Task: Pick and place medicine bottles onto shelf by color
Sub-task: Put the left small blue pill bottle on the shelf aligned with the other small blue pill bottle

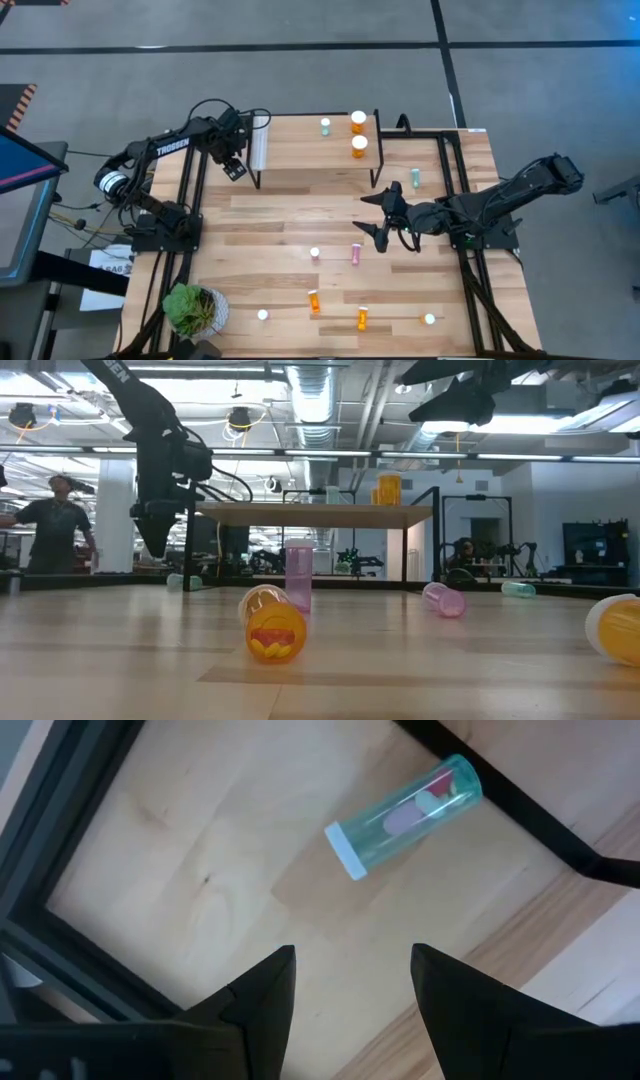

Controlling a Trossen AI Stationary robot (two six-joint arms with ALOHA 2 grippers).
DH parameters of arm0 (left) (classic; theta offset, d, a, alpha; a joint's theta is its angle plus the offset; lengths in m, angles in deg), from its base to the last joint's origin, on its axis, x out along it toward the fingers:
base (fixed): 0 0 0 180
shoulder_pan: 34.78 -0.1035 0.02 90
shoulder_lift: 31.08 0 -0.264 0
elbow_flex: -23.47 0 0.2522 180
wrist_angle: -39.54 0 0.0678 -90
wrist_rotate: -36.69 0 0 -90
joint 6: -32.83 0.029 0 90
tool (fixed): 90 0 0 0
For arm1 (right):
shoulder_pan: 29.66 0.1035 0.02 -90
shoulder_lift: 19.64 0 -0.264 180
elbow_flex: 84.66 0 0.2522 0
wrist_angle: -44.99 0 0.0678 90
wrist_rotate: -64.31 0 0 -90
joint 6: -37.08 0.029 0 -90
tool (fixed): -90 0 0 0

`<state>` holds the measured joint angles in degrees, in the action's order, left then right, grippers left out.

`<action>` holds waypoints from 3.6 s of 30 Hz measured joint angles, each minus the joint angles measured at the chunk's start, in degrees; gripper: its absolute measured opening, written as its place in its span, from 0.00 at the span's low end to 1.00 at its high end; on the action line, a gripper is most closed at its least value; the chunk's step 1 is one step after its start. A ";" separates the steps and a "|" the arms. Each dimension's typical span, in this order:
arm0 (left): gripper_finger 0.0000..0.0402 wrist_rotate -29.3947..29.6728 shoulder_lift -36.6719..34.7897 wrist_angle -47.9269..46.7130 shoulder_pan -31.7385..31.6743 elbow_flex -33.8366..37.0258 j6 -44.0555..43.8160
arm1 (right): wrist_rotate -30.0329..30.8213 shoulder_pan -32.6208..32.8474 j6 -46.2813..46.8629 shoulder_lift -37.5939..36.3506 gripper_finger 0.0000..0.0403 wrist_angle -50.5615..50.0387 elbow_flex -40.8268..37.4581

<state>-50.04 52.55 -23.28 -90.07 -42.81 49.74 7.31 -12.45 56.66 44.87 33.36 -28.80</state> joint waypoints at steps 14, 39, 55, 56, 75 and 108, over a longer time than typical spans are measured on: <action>0.47 3.36 -0.02 2.10 5.31 0.03 12.65 | -0.01 -0.02 0.00 0.00 0.90 0.02 0.00; 0.47 3.22 -0.04 5.99 2.15 0.07 3.05 | -0.01 0.00 -0.03 0.00 0.90 -0.02 0.00; 0.47 -2.32 -0.07 6.46 -2.06 1.54 7.81 | -0.01 0.00 -0.03 0.00 0.90 -0.02 0.00; 0.47 -2.42 -0.07 6.58 -1.83 1.56 8.05 | -0.01 0.00 -0.03 -0.01 0.90 -0.02 0.00; 0.47 -1.90 -0.07 10.01 4.79 1.65 16.28 | -0.01 0.00 -0.04 0.00 0.90 -0.02 0.00; 0.57 -5.62 -0.04 16.46 6.53 5.10 21.41 | -0.01 0.00 -0.09 -0.02 0.90 0.00 0.00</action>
<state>-55.66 52.51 -6.82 -83.53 -37.71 71.14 7.30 -12.45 56.57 44.85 33.36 -28.80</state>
